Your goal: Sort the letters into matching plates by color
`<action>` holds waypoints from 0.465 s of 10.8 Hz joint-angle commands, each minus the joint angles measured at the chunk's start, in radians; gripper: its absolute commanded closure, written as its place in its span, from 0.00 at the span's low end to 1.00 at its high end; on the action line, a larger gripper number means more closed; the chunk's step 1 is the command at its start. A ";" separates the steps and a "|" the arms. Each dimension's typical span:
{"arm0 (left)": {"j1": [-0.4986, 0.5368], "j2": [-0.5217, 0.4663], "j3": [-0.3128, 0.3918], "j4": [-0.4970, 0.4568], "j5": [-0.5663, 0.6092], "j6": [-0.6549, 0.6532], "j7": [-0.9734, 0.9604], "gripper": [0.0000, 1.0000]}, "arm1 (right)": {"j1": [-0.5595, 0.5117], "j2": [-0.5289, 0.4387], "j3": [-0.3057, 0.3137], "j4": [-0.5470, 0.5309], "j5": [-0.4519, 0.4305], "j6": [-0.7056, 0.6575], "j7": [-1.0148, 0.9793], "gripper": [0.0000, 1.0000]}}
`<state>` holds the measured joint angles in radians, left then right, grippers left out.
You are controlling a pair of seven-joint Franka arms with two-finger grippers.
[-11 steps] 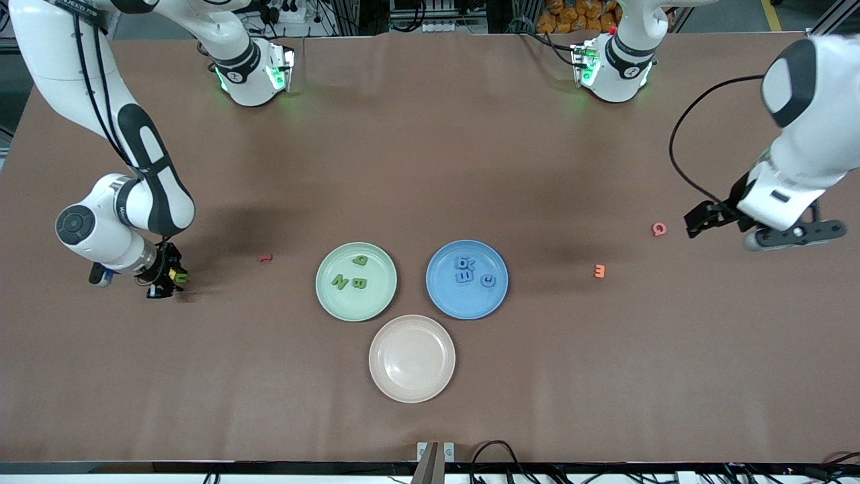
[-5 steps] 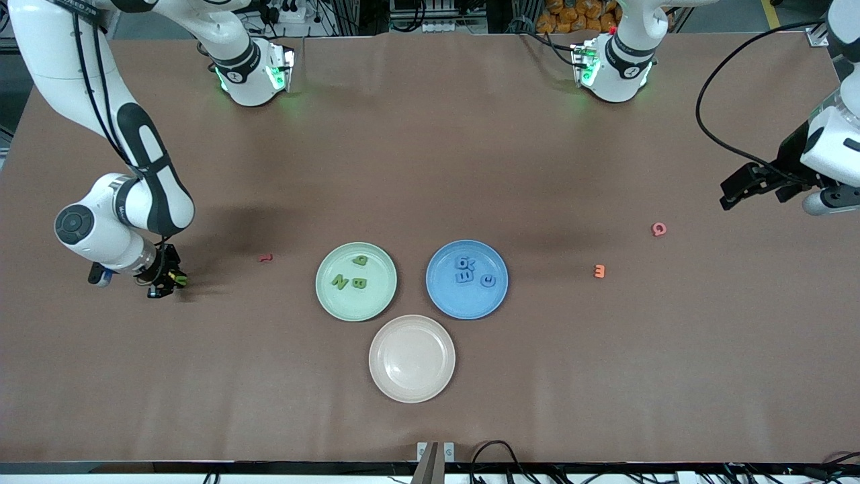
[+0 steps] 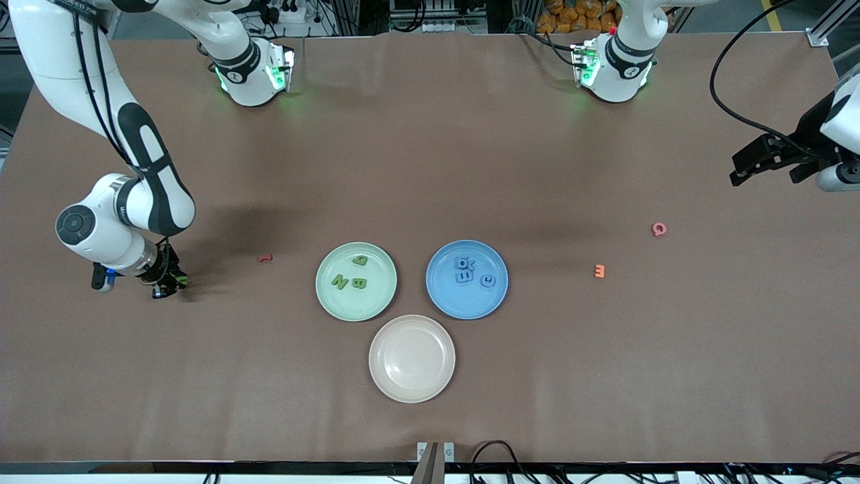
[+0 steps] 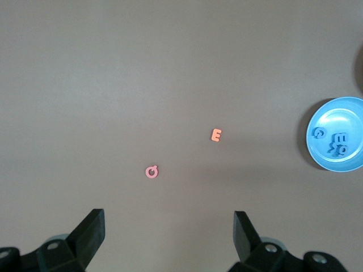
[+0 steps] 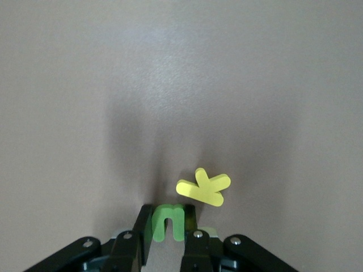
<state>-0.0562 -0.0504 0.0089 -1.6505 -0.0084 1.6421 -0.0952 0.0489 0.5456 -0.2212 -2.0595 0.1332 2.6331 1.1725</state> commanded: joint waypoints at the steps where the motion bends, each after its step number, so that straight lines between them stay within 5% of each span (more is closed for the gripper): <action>1: 0.006 0.006 0.005 0.029 -0.031 -0.039 0.031 0.00 | -0.001 -0.010 0.013 0.001 0.005 -0.044 -0.124 1.00; 5: 0.007 0.009 0.006 0.058 -0.028 -0.038 0.032 0.00 | -0.007 -0.038 0.011 0.097 0.006 -0.292 -0.523 1.00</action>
<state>-0.0554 -0.0498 0.0094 -1.6433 -0.0105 1.6265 -0.0948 0.0495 0.5412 -0.2135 -2.0155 0.1348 2.4873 0.8602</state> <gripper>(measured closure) 0.000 0.736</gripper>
